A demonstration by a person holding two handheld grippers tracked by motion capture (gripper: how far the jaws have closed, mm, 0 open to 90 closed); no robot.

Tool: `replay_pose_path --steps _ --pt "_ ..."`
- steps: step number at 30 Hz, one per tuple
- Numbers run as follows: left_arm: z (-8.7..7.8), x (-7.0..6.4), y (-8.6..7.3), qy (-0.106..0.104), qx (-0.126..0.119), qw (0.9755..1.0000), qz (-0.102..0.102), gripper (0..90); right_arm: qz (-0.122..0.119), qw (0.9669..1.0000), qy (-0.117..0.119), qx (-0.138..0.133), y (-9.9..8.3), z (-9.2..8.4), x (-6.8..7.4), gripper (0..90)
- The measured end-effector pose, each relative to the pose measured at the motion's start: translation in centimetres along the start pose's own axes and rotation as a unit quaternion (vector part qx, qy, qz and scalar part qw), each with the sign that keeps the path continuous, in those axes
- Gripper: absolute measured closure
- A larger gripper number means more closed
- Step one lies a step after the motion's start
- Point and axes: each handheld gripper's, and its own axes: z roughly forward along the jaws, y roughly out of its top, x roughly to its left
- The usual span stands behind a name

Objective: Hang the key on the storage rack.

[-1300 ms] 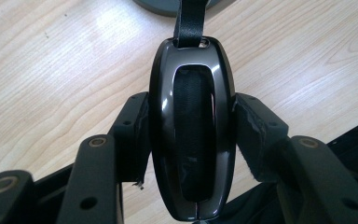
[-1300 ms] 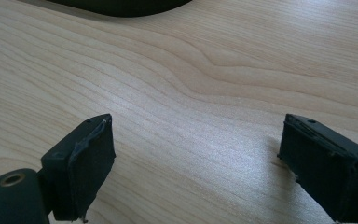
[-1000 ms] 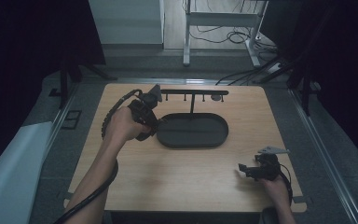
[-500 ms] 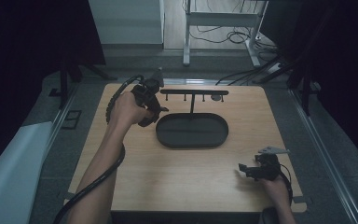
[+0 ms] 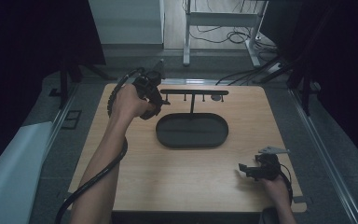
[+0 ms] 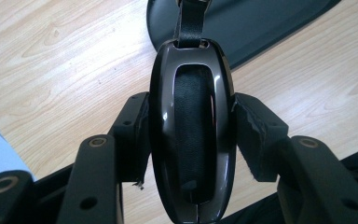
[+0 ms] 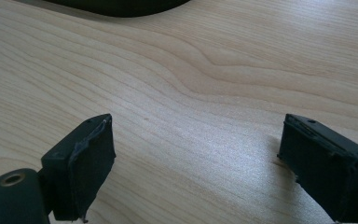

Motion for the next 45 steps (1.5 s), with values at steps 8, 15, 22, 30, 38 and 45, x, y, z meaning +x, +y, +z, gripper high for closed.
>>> replay_pose_path --steps 8,15,22,30,38,45 --pt "-1.1 -0.7 0.2 -0.003 -0.009 0.9999 0.009 49.2 -0.001 1.0 0.001 0.003 0.0 0.1 0.0 10.3" --pt "-1.1 -0.5 0.6 0.009 -0.016 0.9998 0.003 49.2 -0.002 1.0 0.002 0.003 0.0 0.1 0.0 10.2" --pt "-0.2 0.0 0.7 0.014 -0.01 0.9998 -0.007 49.2 0.0 1.0 0.003 0.004 0.0 0.1 0.0 10.4" --pt "1.4 0.7 0.6 0.027 -0.001 0.9995 -0.019 49.2 -0.001 1.0 0.003 0.004 0.0 0.1 0.0 10.5" --pt "2.3 1.1 0.4 0.034 0.008 0.9991 -0.023 49.2 -0.002 1.0 0.003 0.004 0.0 0.1 0.0 10.5" --pt "3.4 1.1 0.6 0.03 0.015 0.9992 -0.022 49.2 -0.002 1.0 0.004 0.003 0.0 0.1 0.0 10.6"
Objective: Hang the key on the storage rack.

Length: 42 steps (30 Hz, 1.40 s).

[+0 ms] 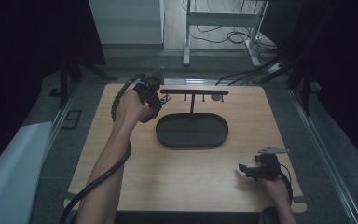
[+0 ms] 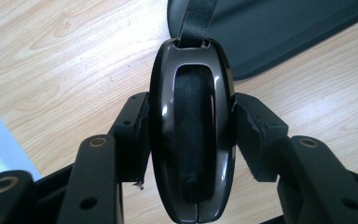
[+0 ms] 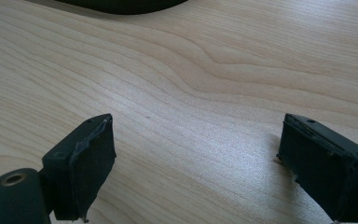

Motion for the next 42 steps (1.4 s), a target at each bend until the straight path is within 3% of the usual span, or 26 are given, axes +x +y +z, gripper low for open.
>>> replay_pose_path --steps 19,27,42 --pt "3.1 0.6 1.3 0.007 0.0 0.9998 -0.019 49.2 0.0 1.0 0.0 -0.003 0.0 0.0 0.0 10.8" --pt "4.5 0.6 2.0 0.003 -0.011 0.9998 -0.017 49.2 0.0 0.9999 -0.004 -0.016 0.0 -0.2 -0.1 10.8" --pt "6.7 -0.3 2.7 0.004 -0.043 0.999 -0.008 49.1 0.0 0.9999 -0.003 -0.015 0.0 -0.2 -0.1 10.8"
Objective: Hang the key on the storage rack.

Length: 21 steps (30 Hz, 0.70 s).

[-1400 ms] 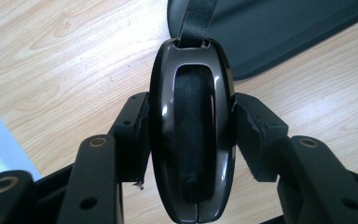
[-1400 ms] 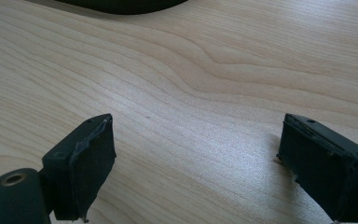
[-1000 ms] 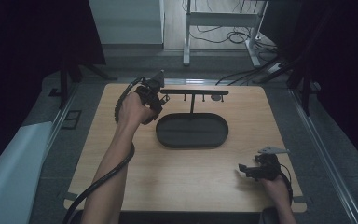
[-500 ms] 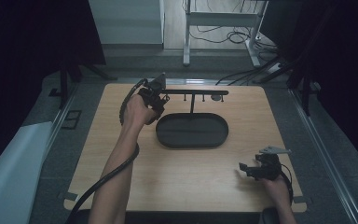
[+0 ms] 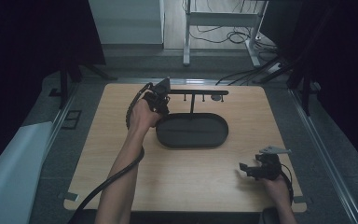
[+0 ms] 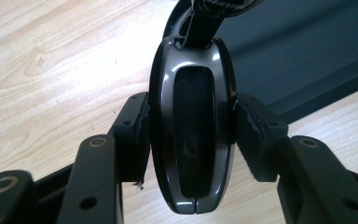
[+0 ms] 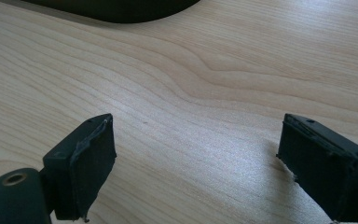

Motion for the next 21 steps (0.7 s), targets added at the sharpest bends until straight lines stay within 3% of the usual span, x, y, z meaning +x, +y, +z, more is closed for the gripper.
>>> replay_pose_path --steps 21 --pt "2.7 -1.2 0.5 0.019 -0.034 0.9988 0.029 49.1 -0.001 1.0 0.0 0.003 0.0 0.1 0.0 10.9"
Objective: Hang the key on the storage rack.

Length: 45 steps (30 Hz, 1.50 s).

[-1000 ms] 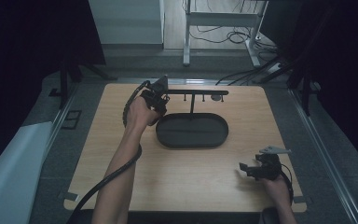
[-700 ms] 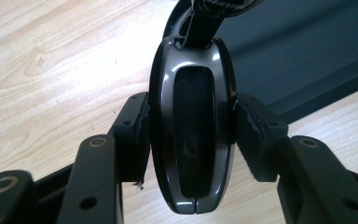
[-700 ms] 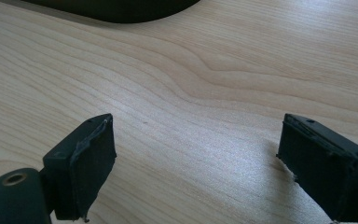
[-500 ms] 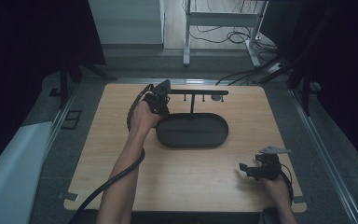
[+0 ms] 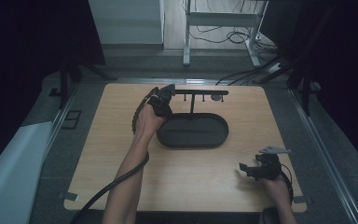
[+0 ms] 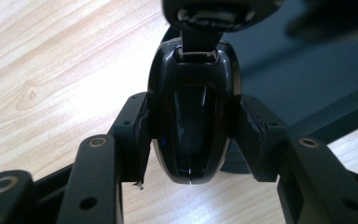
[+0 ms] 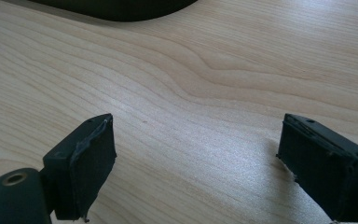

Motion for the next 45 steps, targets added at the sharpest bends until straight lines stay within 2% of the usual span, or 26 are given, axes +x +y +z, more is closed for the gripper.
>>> replay_pose_path --steps 7,13,15,18,23,27,34,45 --pt "0.4 -0.1 0.1 0.01 -0.006 0.9999 0.001 49.0 0.0 1.0 0.001 0.001 0.0 0.0 0.0 10.9" --pt "0.7 -0.1 0.0 0.007 -0.015 0.9999 0.002 48.4 0.0 1.0 0.002 0.002 0.0 0.0 0.0 10.9" --pt "0.6 -0.1 0.0 0.008 -0.021 0.9997 0.001 45.5 0.0 1.0 0.002 0.003 0.0 0.1 0.0 10.9" --pt "0.4 -0.2 0.0 0.009 -0.026 0.9996 0.002 36.0 0.0 1.0 0.001 0.004 0.0 0.1 0.0 10.9" --pt "-0.3 -0.3 0.0 0.004 -0.038 0.9993 0.002 28.1 -0.001 1.0 0.002 0.005 0.0 0.1 0.0 10.9" --pt "-0.7 -0.5 -0.2 -0.002 -0.039 0.9991 0.013 20.1 -0.001 1.0 0.002 0.004 0.0 0.1 0.0 10.9" --pt "-1.6 -0.5 -0.5 -0.011 -0.054 0.9983 0.017 15.0 0.0 1.0 0.002 0.004 0.0 0.1 0.0 10.9" --pt "-2.5 -0.6 -1.6 -0.031 -0.062 0.9973 0.026 13.1 -0.002 1.0 0.004 0.006 0.0 0.2 0.1 10.9"
